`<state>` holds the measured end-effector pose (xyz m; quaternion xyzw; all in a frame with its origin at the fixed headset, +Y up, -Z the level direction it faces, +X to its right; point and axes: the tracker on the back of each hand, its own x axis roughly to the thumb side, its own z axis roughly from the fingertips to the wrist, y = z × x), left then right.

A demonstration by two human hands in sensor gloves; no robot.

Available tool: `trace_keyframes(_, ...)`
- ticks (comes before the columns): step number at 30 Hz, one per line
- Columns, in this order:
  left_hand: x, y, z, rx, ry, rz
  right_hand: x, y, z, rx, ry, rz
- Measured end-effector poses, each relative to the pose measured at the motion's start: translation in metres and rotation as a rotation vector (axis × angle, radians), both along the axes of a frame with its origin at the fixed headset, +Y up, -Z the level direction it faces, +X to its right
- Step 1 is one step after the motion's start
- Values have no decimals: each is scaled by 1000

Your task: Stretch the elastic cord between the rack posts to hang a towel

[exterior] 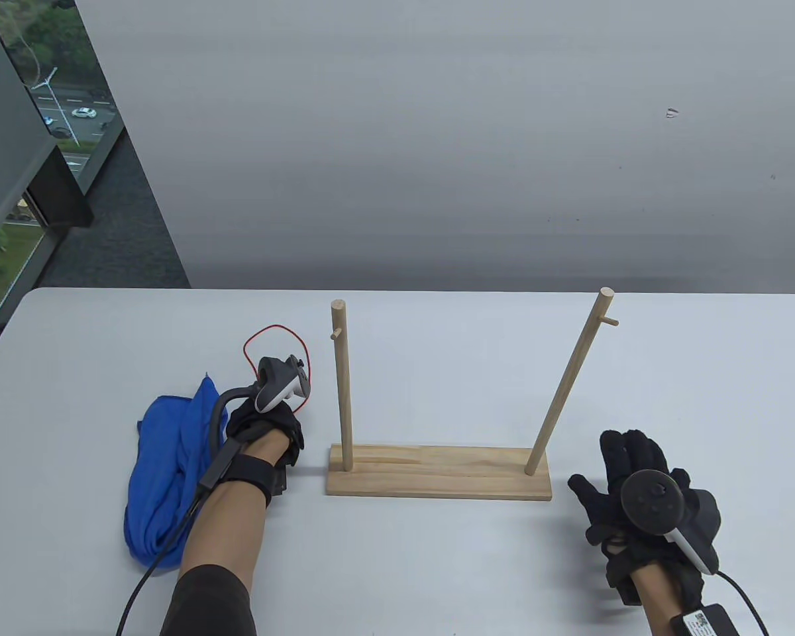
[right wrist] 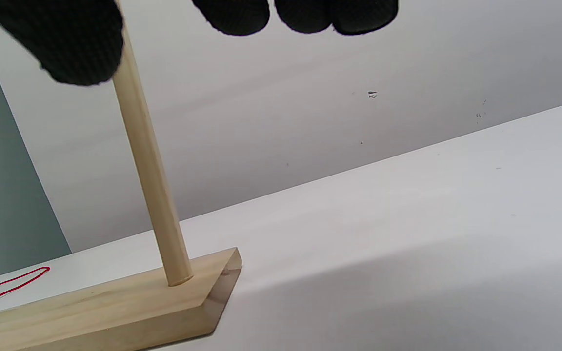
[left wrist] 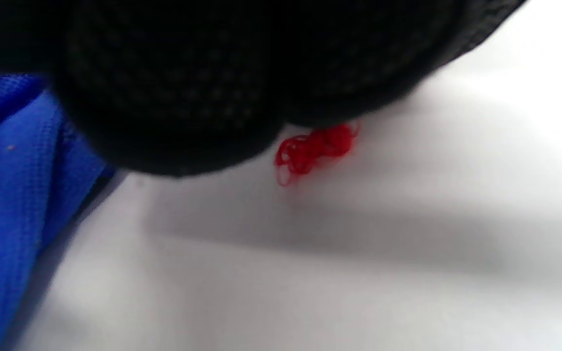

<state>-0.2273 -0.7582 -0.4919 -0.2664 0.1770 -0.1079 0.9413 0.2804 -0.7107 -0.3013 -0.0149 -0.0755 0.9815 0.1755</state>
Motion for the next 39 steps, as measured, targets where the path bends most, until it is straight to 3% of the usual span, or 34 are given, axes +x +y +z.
trace_keyframes(5,-4,21,3,95,-40,1,0,0,-1,0,-2,3)
trace_keyframes(21,-7,131,17,374,-174,-39,-6,-1,1,-13,12,2)
trace_keyframes(30,5,177,29,452,-257,-59,-8,-2,1,-10,14,3)
trace_keyframes(39,23,223,41,501,-324,42,-8,-2,2,-5,13,-3)
